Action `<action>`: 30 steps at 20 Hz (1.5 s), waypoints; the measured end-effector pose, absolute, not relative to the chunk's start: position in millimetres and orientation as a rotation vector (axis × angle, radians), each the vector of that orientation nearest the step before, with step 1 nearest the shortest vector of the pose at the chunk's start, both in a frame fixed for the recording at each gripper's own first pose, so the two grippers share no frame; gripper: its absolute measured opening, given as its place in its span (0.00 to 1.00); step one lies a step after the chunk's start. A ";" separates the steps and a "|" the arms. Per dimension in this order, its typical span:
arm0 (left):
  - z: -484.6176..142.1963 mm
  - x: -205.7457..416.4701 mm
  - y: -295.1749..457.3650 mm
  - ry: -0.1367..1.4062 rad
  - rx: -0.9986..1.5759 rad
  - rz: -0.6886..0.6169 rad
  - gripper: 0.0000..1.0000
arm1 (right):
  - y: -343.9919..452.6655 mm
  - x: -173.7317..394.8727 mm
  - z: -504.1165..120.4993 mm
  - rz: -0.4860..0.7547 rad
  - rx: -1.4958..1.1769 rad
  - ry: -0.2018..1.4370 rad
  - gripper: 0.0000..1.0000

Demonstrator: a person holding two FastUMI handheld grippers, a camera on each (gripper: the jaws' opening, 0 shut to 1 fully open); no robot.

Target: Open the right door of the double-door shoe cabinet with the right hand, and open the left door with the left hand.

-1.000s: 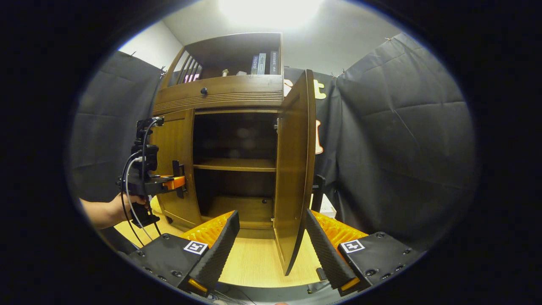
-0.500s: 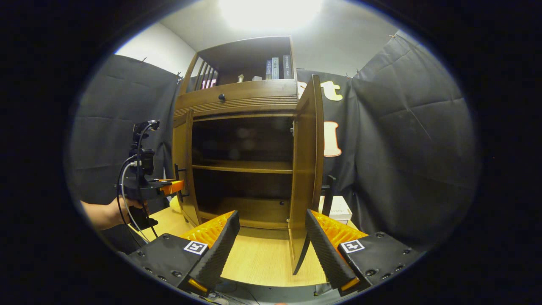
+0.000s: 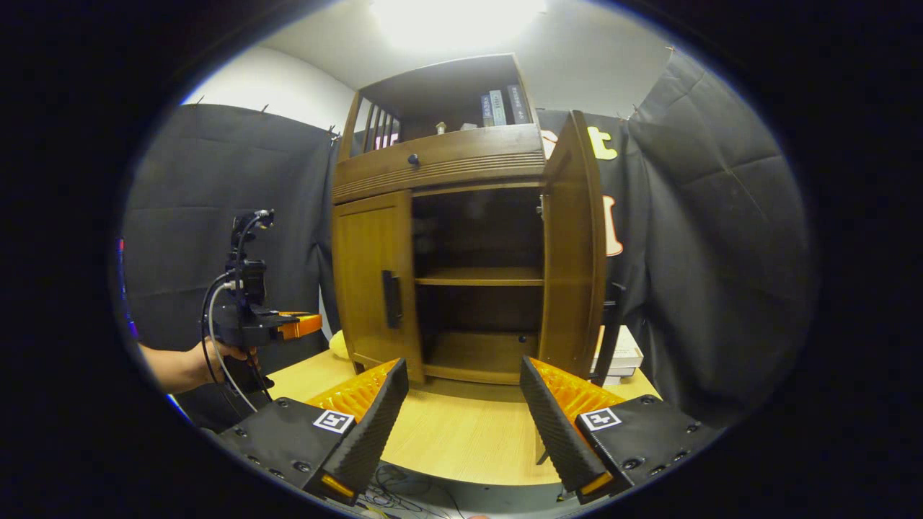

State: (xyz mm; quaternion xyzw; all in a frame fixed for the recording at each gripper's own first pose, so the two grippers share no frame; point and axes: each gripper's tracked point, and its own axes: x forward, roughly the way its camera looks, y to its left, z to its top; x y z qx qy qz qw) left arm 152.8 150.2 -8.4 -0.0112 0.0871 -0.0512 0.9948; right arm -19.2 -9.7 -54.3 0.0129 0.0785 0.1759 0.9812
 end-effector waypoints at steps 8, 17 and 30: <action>35.9 208.7 98.8 0.061 0.025 -0.174 0.43 | -17.3 -28.1 -57.6 0.275 0.024 0.171 0.98; 14.4 283.8 62.1 0.078 -0.012 -0.204 0.75 | -63.8 -56.1 -70.9 0.089 0.009 0.232 0.98; 2.1 328.5 42.6 0.112 -0.071 -0.217 0.41 | -62.1 -46.6 -81.1 0.064 -0.024 0.274 0.99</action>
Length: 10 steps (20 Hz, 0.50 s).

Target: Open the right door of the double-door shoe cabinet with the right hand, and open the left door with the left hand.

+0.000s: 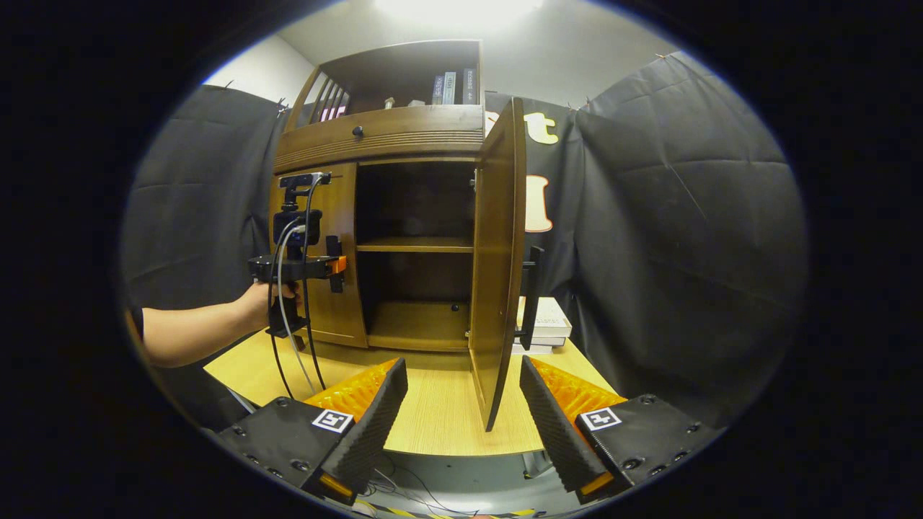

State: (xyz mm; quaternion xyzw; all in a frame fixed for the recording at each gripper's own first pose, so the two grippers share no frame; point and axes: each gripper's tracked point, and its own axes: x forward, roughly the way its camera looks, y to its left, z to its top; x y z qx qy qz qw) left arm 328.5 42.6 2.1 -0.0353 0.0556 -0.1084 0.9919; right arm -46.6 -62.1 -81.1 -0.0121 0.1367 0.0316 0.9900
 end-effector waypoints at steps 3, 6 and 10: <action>2.6 335.0 39.9 0.112 -0.053 -0.212 0.27 | -58.5 -42.2 -78.4 0.081 -0.029 0.265 0.99; 3.9 322.3 43.8 0.113 -0.082 -0.233 0.18 | -55.2 -38.4 -77.2 0.101 -0.023 0.252 0.98; 5.9 287.3 56.4 0.090 -0.066 -0.259 0.18 | -45.5 -30.3 -75.1 0.148 0.000 0.240 0.99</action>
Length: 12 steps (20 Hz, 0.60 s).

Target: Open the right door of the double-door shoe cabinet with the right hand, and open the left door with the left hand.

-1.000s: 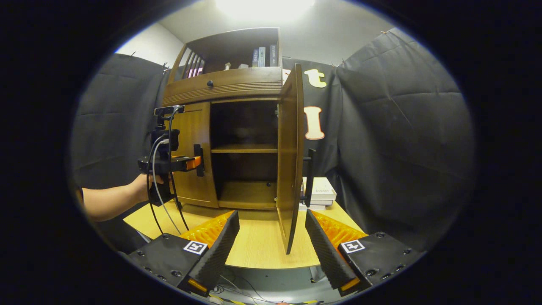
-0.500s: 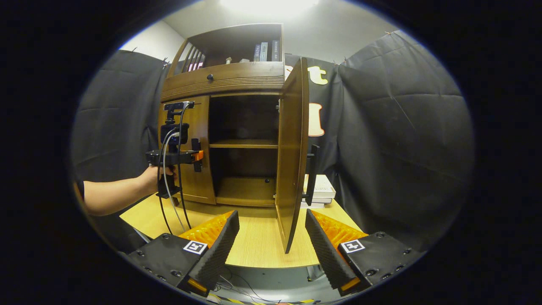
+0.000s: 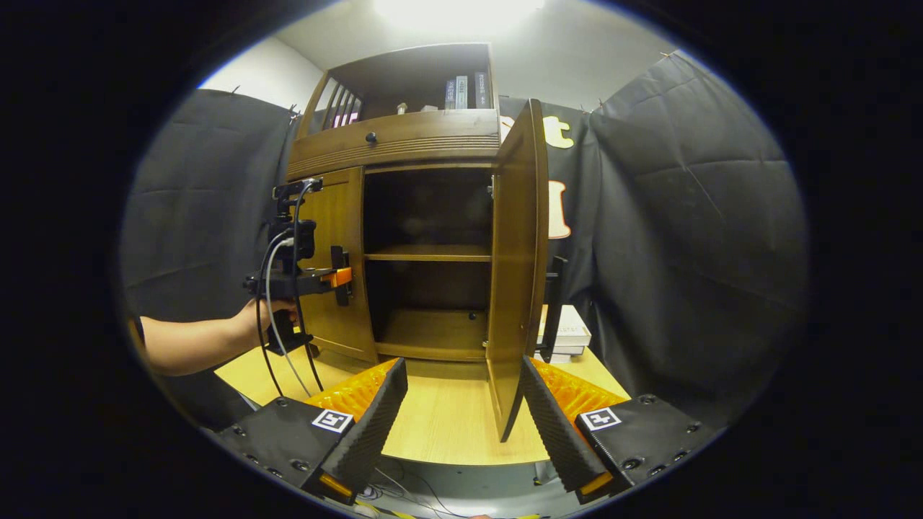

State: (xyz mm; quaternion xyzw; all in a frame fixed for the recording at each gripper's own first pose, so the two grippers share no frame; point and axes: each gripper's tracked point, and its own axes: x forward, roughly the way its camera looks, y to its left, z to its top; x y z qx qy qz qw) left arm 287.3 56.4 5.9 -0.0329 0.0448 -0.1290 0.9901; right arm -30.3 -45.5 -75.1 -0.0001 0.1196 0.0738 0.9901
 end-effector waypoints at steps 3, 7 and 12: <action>6.8 262.1 68.9 0.100 -0.079 -0.257 0.18 | -39.7 -22.3 -69.7 0.191 0.004 0.227 0.99; 7.3 230.2 91.1 0.109 -0.086 -0.237 0.18 | -16.4 -12.6 -67.3 0.262 0.001 0.212 0.98; 9.7 200.3 122.0 0.120 -0.096 -0.205 0.18 | 9.8 -4.6 -68.1 0.338 0.000 0.208 0.94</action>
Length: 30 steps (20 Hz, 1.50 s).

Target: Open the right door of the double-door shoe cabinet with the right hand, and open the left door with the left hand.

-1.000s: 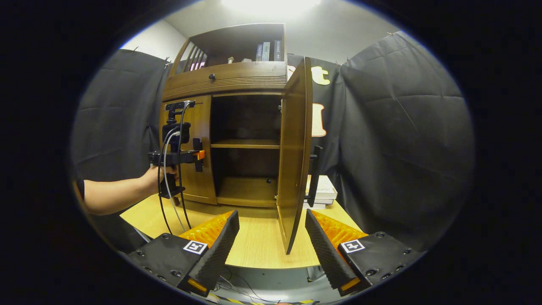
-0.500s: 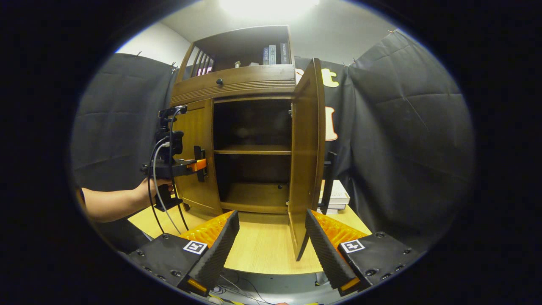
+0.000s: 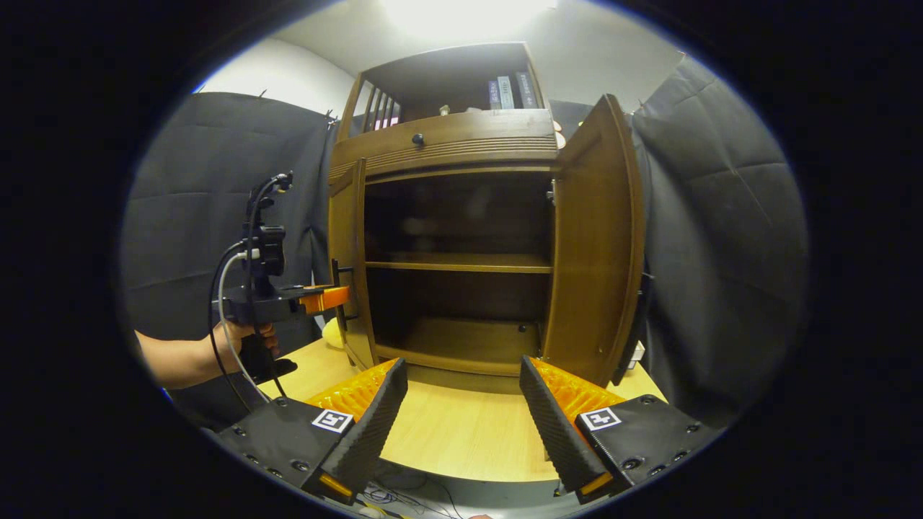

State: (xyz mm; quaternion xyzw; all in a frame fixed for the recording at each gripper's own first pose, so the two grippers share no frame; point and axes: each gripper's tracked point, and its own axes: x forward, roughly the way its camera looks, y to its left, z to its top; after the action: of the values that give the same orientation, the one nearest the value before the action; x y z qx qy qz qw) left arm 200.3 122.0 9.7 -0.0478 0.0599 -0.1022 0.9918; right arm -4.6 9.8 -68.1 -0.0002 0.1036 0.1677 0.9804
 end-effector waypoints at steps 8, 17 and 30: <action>6.4 158.9 187.5 0.138 -0.088 -0.104 0.17 | 43.0 4.0 -70.5 0.413 0.011 0.207 0.94; 22.8 140.3 310.5 0.085 -0.055 0.065 0.00 | 108.6 8.3 -72.4 0.534 -0.002 0.215 0.98; 7.7 132.9 394.2 0.098 -0.071 0.033 0.00 | 204.3 12.7 -71.9 0.621 -0.007 0.202 0.94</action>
State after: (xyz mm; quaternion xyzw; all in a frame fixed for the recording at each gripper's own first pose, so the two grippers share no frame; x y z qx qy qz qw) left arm 132.9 394.2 7.7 -0.0356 0.0490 0.0164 0.9980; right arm 12.7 204.3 -71.9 -0.0033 0.0994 0.3048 0.9472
